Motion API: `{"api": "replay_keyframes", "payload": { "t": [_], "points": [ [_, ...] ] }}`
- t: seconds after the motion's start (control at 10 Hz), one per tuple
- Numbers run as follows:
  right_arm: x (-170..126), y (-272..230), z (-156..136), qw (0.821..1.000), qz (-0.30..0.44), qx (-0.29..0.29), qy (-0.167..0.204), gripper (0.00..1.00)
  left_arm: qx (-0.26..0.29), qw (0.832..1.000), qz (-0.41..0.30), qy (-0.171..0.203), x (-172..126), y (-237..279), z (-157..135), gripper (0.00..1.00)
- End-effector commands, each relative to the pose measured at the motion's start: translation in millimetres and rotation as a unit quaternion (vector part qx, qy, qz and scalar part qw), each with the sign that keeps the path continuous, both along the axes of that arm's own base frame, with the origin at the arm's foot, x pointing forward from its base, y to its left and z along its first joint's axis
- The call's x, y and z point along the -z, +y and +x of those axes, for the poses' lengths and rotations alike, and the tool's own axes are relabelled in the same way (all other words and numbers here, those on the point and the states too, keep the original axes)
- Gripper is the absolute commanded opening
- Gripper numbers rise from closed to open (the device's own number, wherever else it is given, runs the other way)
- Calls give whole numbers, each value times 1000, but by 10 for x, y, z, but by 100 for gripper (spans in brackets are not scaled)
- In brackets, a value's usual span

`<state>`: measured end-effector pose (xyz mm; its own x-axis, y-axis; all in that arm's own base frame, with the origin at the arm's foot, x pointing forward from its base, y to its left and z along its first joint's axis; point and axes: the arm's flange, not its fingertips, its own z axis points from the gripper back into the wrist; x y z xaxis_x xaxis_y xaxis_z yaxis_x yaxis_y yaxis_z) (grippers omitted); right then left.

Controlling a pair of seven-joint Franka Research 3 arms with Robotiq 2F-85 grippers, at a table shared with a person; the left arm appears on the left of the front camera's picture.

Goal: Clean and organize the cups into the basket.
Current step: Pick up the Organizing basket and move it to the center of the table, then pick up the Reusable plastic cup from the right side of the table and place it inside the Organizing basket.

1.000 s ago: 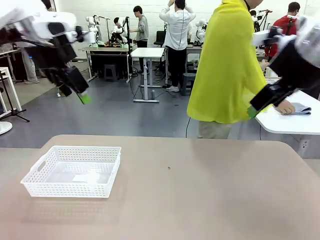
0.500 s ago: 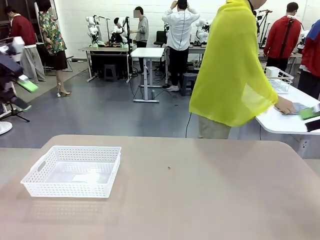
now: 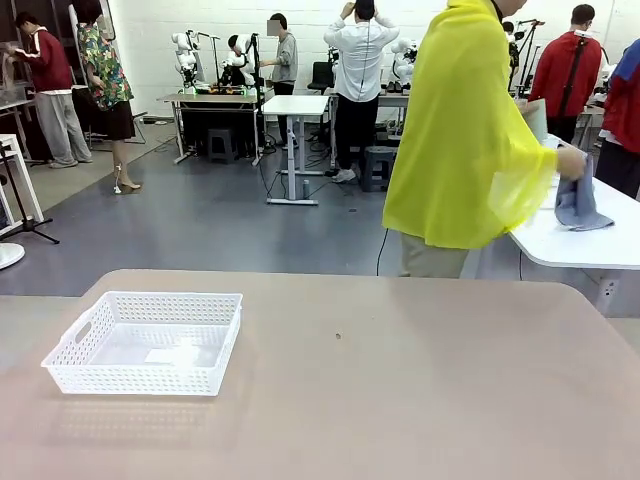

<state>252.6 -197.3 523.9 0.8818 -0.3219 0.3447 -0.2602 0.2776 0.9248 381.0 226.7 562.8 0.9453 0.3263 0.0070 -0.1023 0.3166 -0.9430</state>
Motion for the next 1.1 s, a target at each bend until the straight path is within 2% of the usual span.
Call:
{"api": "replay_keyframes", "payload": {
  "t": [0.0, 0.2, 0.4, 0.6, 0.9, 1.0],
  "points": [
    [38, -192, -16, 998, -29, -19, 44, 100, -27, 999, -13, -25, -122, 179, -251, 100],
    [44, -403, -139, 997, -41, -15, 63, 100, -32, 999, -2, -21, -157, 460, -483, 100],
    [-47, -605, -342, 998, -27, -22, 52, 100, -50, 999, -11, -14, -79, 682, -679, 100],
    [-142, -774, -536, 999, -22, -2, 46, 100, -74, 997, -12, 2, 34, 877, -829, 100],
    [-202, -855, -628, 998, -28, -1, 62, 100, -105, 994, -21, 9, 41, 794, -1017, 100],
    [-217, -866, -624, 997, -46, 4, 63, 100, -112, 994, -21, 3, -27, 619, -1057, 100]
  ]
}}
